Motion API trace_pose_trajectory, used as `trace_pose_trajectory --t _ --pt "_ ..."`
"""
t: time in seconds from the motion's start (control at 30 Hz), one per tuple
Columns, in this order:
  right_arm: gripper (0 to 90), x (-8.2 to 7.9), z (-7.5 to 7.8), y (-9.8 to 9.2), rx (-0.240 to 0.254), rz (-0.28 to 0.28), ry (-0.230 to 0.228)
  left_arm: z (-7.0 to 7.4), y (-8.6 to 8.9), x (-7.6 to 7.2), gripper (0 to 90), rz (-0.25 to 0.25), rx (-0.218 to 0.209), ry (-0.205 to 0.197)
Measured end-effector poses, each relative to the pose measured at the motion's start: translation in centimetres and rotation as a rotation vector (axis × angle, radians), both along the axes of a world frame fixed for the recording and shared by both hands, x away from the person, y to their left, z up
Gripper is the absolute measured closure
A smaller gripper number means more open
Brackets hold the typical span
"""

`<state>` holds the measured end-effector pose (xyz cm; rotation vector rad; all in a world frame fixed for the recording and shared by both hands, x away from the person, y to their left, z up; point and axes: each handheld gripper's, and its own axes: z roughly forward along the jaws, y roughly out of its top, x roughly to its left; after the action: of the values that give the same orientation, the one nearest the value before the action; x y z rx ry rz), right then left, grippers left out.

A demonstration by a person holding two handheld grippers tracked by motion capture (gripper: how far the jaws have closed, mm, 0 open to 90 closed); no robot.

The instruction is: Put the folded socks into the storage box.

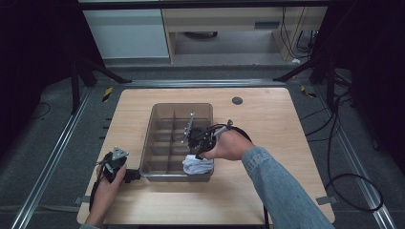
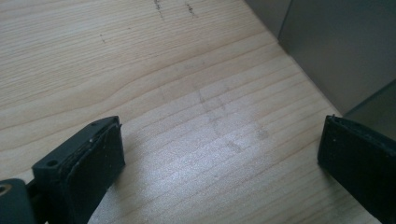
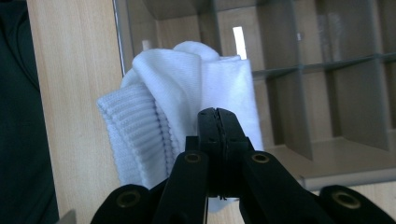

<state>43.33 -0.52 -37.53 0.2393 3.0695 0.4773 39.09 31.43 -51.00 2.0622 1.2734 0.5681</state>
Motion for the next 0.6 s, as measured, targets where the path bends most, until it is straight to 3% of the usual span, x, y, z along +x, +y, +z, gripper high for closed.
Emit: trace_pose_trajectory --t 0.2,0.47,0.6 --pt "90.0 -0.4 -2.4 0.6 -0.016 0.002 0.029 0.0 0.0 0.0 0.0 0.001 -0.001 -0.001" --pt "90.0 -0.3 -3.8 0.6 -0.025 -0.006 0.048 0.0 0.0 0.0 0.0 0.0 0.0 -0.001" --pt "90.0 -0.3 -4.3 0.9 -0.052 -0.006 0.051 0.0 0.0 0.0 0.0 0.0 0.0 -0.001"
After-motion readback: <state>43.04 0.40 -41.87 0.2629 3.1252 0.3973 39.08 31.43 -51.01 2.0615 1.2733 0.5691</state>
